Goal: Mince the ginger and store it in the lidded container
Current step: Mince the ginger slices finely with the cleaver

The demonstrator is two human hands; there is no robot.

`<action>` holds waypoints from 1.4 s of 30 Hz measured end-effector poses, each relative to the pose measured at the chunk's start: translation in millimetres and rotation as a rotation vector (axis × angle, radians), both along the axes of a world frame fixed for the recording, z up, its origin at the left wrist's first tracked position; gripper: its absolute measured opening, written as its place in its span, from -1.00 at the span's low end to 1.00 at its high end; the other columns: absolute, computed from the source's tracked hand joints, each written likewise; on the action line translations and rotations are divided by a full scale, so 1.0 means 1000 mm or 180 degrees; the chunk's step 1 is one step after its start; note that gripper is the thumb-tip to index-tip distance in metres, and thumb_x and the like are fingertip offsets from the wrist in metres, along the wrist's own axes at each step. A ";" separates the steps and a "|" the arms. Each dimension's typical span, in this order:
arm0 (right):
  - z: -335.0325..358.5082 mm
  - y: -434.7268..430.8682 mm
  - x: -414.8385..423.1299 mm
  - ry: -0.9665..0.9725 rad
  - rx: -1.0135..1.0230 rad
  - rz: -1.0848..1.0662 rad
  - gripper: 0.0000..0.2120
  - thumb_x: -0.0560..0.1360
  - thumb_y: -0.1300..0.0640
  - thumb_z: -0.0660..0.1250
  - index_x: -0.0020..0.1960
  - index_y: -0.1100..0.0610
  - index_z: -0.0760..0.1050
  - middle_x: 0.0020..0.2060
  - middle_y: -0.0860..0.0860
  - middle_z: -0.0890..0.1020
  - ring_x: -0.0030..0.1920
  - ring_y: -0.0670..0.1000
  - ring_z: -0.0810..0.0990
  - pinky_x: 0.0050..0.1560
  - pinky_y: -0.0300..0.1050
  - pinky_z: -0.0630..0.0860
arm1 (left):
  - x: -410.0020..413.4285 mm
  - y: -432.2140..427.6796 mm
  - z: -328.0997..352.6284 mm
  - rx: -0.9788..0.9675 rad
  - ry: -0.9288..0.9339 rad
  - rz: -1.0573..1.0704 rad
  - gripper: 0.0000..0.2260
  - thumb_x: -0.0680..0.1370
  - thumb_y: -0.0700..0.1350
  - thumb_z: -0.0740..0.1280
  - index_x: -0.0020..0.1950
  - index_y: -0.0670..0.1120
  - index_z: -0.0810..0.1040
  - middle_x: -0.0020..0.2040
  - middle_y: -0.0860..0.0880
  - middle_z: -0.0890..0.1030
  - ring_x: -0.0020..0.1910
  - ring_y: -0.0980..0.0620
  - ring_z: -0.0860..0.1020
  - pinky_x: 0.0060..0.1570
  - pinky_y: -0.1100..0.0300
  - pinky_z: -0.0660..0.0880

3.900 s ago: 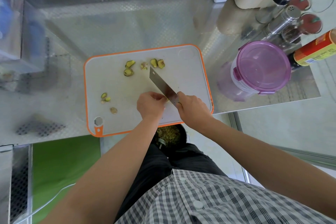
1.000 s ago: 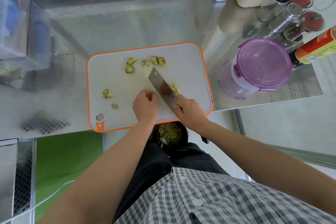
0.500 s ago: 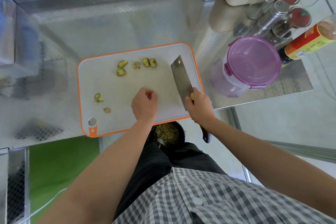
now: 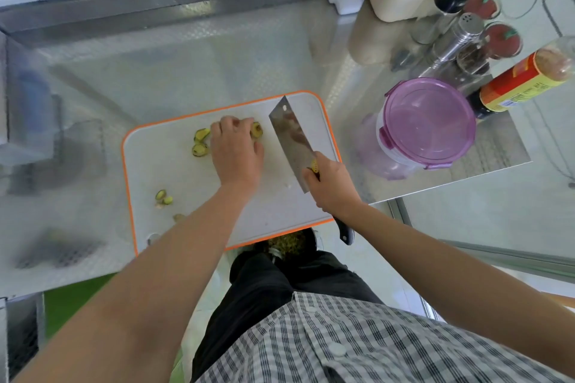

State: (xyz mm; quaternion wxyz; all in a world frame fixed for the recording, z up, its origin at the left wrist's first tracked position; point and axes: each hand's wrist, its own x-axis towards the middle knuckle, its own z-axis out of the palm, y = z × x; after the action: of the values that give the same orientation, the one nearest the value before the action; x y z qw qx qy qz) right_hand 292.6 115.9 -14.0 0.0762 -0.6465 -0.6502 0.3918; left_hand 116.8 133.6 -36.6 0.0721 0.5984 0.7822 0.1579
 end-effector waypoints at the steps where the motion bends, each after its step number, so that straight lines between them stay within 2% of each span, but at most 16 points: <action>1: -0.001 0.002 -0.001 -0.0005 -0.0024 -0.0021 -0.77 0.53 0.12 0.13 0.11 0.24 0.37 -0.31 0.23 0.52 -0.40 0.29 0.53 -0.42 0.24 0.53 | -0.003 0.009 0.001 -0.0023 0.0183 -0.0109 -0.70 0.47 -0.15 0.33 0.21 -0.05 0.54 0.12 -0.14 0.48 0.14 -0.19 0.39 0.11 0.00 0.36; 6: -0.003 0.013 -0.005 -0.0095 -0.0100 -0.0107 -0.84 0.52 0.13 0.12 -0.03 0.23 0.34 -0.33 0.24 0.52 -0.39 0.28 0.53 -0.42 0.24 0.53 | -0.013 0.035 -0.002 -0.0404 0.0588 -0.0481 -0.77 0.49 -0.18 0.33 0.09 0.03 0.62 0.20 -0.10 0.45 0.20 -0.18 0.34 0.11 0.04 0.23; 9: -0.003 0.016 -0.005 -0.0125 -0.0150 -0.0095 -0.86 0.52 0.13 0.12 -0.09 0.22 0.32 -0.34 0.24 0.52 -0.39 0.29 0.54 -0.43 0.24 0.53 | -0.016 0.037 -0.005 -0.0479 0.0553 -0.0445 -0.79 0.46 -0.19 0.37 0.05 0.03 0.65 0.12 -0.07 0.47 0.17 -0.15 0.33 0.06 0.09 0.19; 12: -0.004 0.016 -0.005 -0.0130 -0.0169 -0.0108 -0.86 0.53 0.13 0.12 -0.10 0.22 0.32 -0.34 0.24 0.52 -0.39 0.28 0.54 -0.43 0.23 0.53 | -0.016 0.040 -0.004 -0.0435 0.0573 -0.0467 -0.80 0.43 -0.21 0.40 0.02 0.01 0.59 0.08 -0.06 0.48 0.15 -0.14 0.34 0.03 0.10 0.21; 15: -0.005 0.015 -0.005 -0.0113 -0.0168 -0.0132 -0.85 0.53 0.13 0.12 -0.10 0.22 0.32 -0.33 0.25 0.51 -0.38 0.30 0.54 -0.44 0.23 0.53 | -0.020 0.042 -0.002 -0.0390 0.0408 -0.0664 -0.79 0.36 -0.24 0.46 -0.08 0.00 0.57 -0.03 -0.04 0.54 0.10 -0.14 0.37 -0.01 0.11 0.21; 17: -0.005 0.014 -0.005 -0.0105 -0.0146 -0.0157 -0.85 0.52 0.11 0.12 -0.08 0.21 0.32 -0.33 0.24 0.51 -0.38 0.30 0.54 -0.45 0.24 0.52 | -0.021 0.039 -0.002 -0.0250 0.0007 -0.0695 -0.82 0.34 -0.24 0.47 -0.14 -0.03 0.59 -0.17 -0.02 0.60 0.02 -0.13 0.42 -0.06 0.10 0.26; 20: -0.004 0.008 -0.008 -0.0076 -0.0091 -0.0089 -0.85 0.54 0.09 0.13 -0.02 0.18 0.34 -0.35 0.21 0.52 -0.41 0.26 0.55 -0.45 0.24 0.53 | -0.017 0.027 0.003 -0.0176 -0.0853 -0.0250 -0.86 0.37 -0.14 0.50 -0.13 -0.09 0.59 -0.23 0.00 0.60 -0.11 -0.05 0.48 -0.17 0.12 0.35; 23: -0.001 -0.002 -0.014 -0.0111 -0.0065 0.0127 -0.74 0.56 0.11 0.13 0.21 0.19 0.35 -0.34 0.22 0.53 -0.40 0.24 0.55 -0.40 0.18 0.55 | -0.010 0.009 0.005 -0.0123 -0.1529 0.0211 -0.79 0.37 -0.09 0.53 -0.09 -0.11 0.58 -0.23 0.06 0.56 -0.25 0.07 0.50 -0.21 0.20 0.39; 25: -0.002 -0.010 -0.018 -0.0036 -0.0097 0.0283 -0.74 0.57 0.12 0.14 0.20 0.24 0.36 -0.34 0.22 0.51 -0.38 0.25 0.53 -0.39 0.13 0.52 | -0.005 -0.007 0.003 -0.0132 -0.1811 0.0528 -0.79 0.38 -0.09 0.53 -0.08 -0.10 0.59 -0.23 0.09 0.56 -0.24 0.10 0.52 -0.21 0.26 0.39; 28: -0.006 -0.022 -0.017 -0.0077 -0.0078 0.0430 -0.78 0.58 0.14 0.16 0.12 0.27 0.38 -0.39 0.13 0.42 -0.35 0.18 0.44 -0.36 -0.01 0.35 | 0.003 -0.032 -0.001 -0.0272 -0.1876 0.0901 -0.82 0.40 -0.05 0.52 -0.10 -0.07 0.60 -0.27 0.12 0.54 -0.26 0.12 0.50 -0.29 0.35 0.29; 31: -0.004 -0.025 -0.004 -0.0237 0.0034 0.0329 -0.71 0.57 0.14 0.16 0.25 0.23 0.37 -0.36 0.15 0.44 -0.28 0.20 0.46 -0.31 -0.03 0.35 | 0.012 -0.051 -0.006 -0.0512 -0.1946 0.1268 -0.84 0.42 -0.02 0.48 -0.11 -0.04 0.57 -0.22 0.11 0.55 -0.20 0.10 0.50 -0.22 0.29 0.29; 34: -0.002 -0.021 0.009 -0.0282 0.0128 0.0082 -0.84 0.57 0.17 0.15 0.06 0.26 0.36 -0.34 0.12 0.42 -0.26 0.18 0.41 -0.30 -0.01 0.32 | 0.019 -0.063 -0.012 -0.0634 -0.1946 0.1511 -0.84 0.44 0.03 0.45 -0.13 -0.04 0.56 -0.15 0.03 0.61 -0.11 0.01 0.56 -0.14 0.19 0.39; 36: 0.001 -0.021 0.010 -0.0245 0.0145 0.0060 -0.89 0.57 0.18 0.15 -0.06 0.24 0.31 -0.38 0.08 0.38 -0.30 0.18 0.40 -0.34 -0.03 0.29 | 0.022 -0.066 -0.010 -0.0708 -0.1917 0.1614 -0.81 0.45 0.04 0.43 -0.13 -0.07 0.60 -0.18 0.05 0.61 -0.12 0.00 0.57 -0.15 0.19 0.39; 37: 0.004 -0.022 0.009 -0.0230 0.0165 0.0156 -0.89 0.57 0.18 0.15 -0.07 0.23 0.30 -0.40 0.07 0.38 -0.30 0.19 0.41 -0.34 -0.02 0.31 | 0.023 -0.067 -0.009 -0.0732 -0.1898 0.1630 -0.81 0.46 0.05 0.42 -0.12 -0.07 0.60 -0.19 0.07 0.60 -0.13 0.01 0.57 -0.16 0.20 0.38; 40: 0.010 -0.031 -0.001 -0.0271 0.0196 0.0664 -0.82 0.57 0.16 0.15 0.10 0.24 0.37 -0.34 0.11 0.44 -0.26 0.20 0.44 -0.32 -0.01 0.34 | 0.023 -0.071 -0.006 -0.0707 -0.1727 0.1516 -0.79 0.48 0.08 0.39 -0.10 -0.07 0.60 -0.21 0.11 0.57 -0.14 0.03 0.55 -0.15 0.21 0.36; 42: 0.009 -0.034 -0.007 -0.0400 0.0120 0.0896 -0.89 0.58 0.16 0.14 0.02 0.20 0.34 -0.29 0.12 0.42 -0.27 0.16 0.39 -0.31 -0.08 0.26 | 0.022 -0.073 -0.004 -0.0634 -0.1691 0.1453 -0.77 0.49 0.08 0.38 -0.03 -0.07 0.56 -0.17 0.09 0.56 -0.13 0.04 0.53 -0.12 0.21 0.35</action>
State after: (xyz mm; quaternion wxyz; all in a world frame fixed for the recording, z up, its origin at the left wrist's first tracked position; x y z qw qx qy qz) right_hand 285.2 82.0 -4.6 -0.0081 -0.5706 -0.7451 0.3452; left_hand 138.7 60.2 -40.9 0.2936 0.3365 0.8612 0.2429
